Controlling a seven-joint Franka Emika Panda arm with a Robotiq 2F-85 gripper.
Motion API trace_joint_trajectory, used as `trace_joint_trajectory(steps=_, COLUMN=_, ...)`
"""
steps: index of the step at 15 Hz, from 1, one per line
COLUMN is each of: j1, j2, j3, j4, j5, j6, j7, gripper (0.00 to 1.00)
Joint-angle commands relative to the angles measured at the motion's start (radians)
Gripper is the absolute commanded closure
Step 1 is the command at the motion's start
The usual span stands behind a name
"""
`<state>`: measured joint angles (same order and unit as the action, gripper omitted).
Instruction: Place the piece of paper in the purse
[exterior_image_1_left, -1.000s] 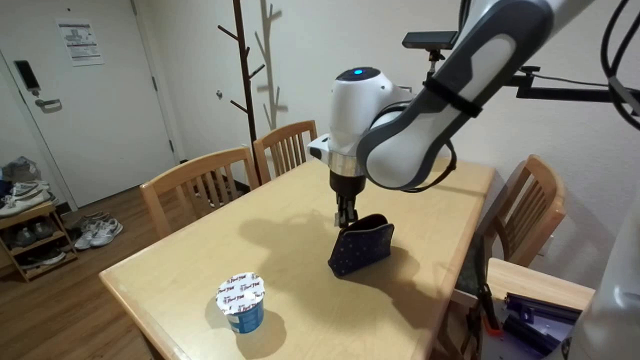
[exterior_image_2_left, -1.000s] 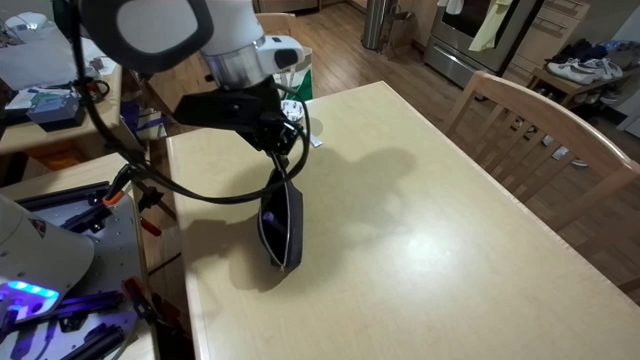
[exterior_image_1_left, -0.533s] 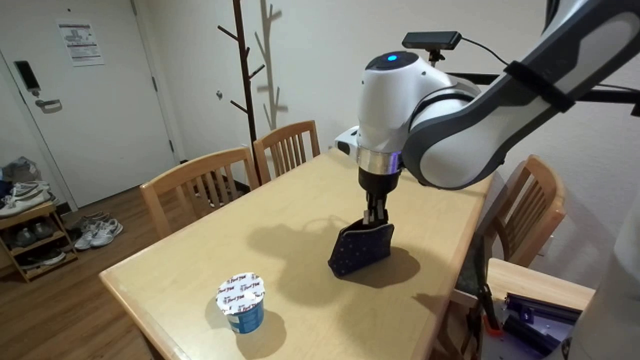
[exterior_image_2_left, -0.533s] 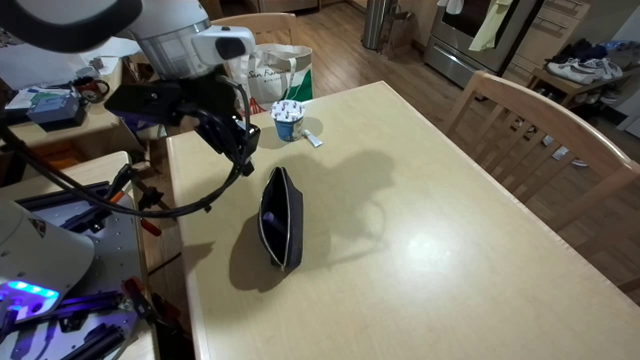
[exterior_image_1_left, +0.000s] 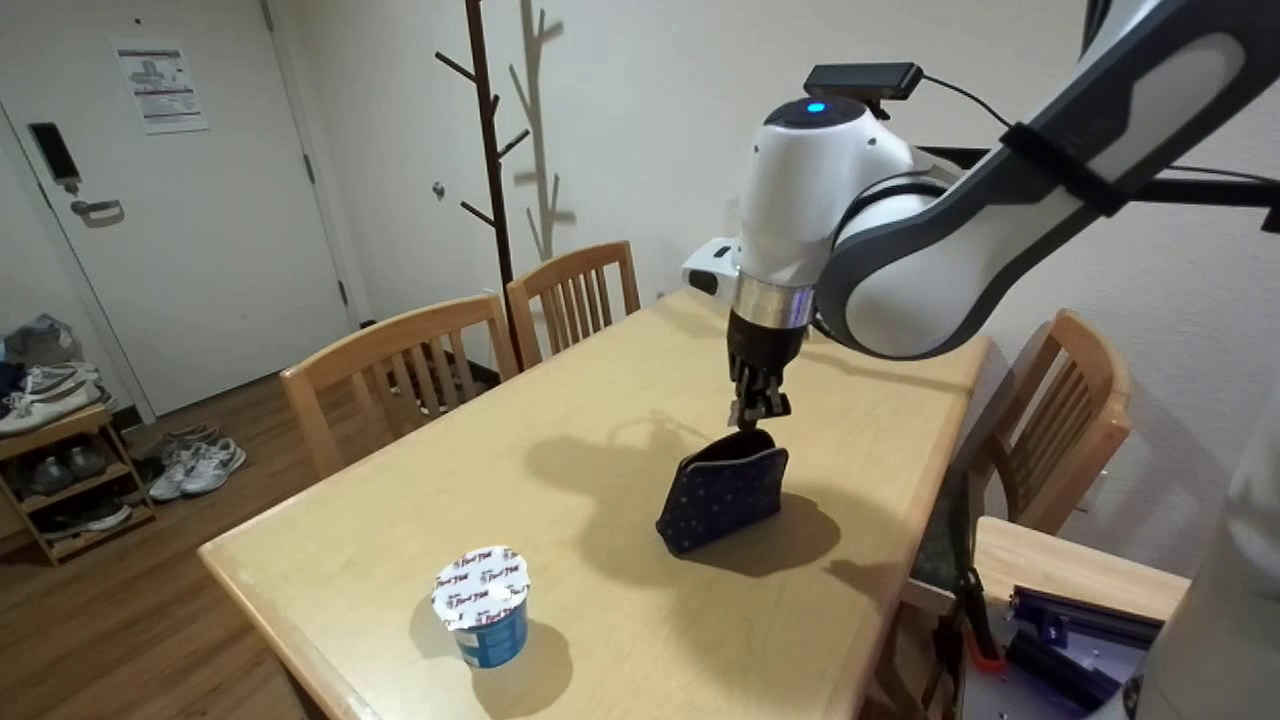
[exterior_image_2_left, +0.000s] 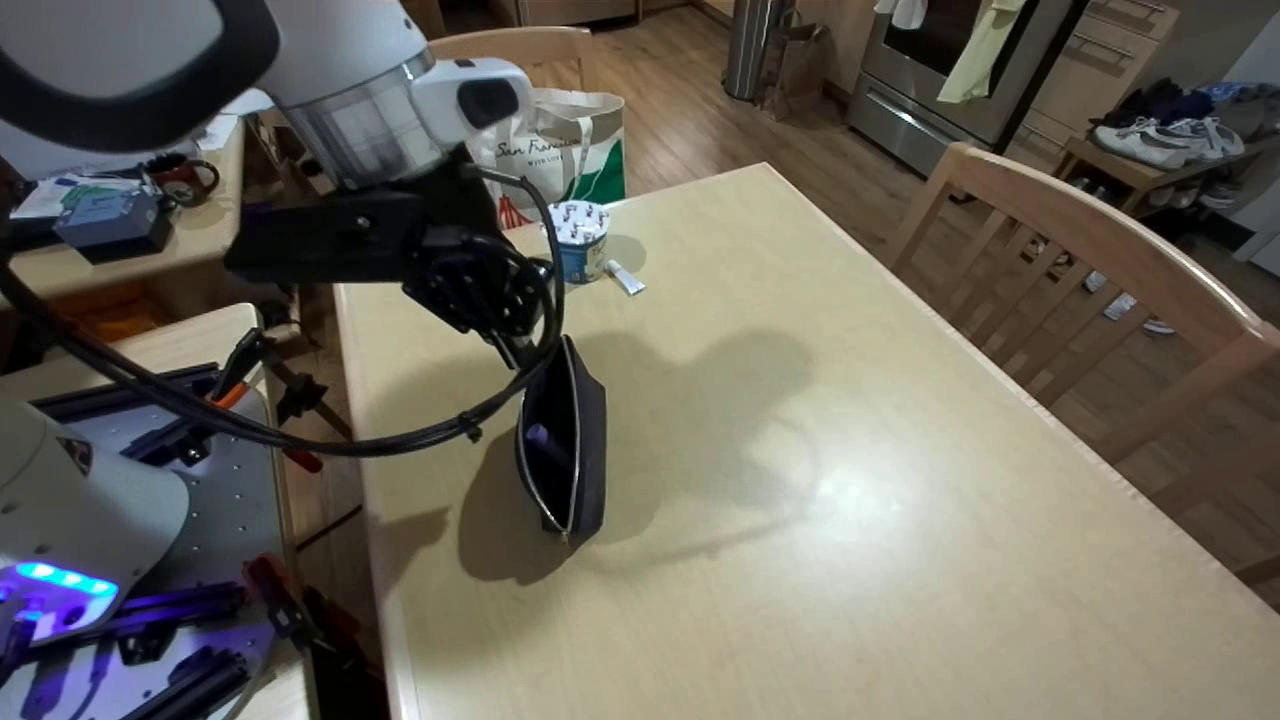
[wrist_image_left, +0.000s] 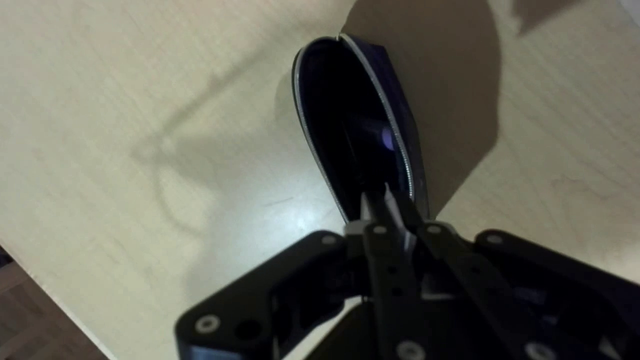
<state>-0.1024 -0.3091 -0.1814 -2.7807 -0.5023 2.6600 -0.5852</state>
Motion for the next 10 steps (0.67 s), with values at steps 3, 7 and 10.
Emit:
trace_joint_trajectory(steps=3, j1=0.112, j2=0.092, j3=-0.177, j4=0.000, j5=0.222, j6=0.126, j7=-0.401, gripper=0.95)
trace_joint_trajectory(steps=7, j1=0.171, j2=0.121, j3=-0.229, j4=0.000, j5=0.457, j6=0.132, j7=-0.683, gripper=0.95)
trace_joint_trajectory(steps=10, j1=0.173, j2=0.133, j3=-0.222, j4=0.000, j5=0.588, j6=0.115, j7=-0.826, gripper=0.95)
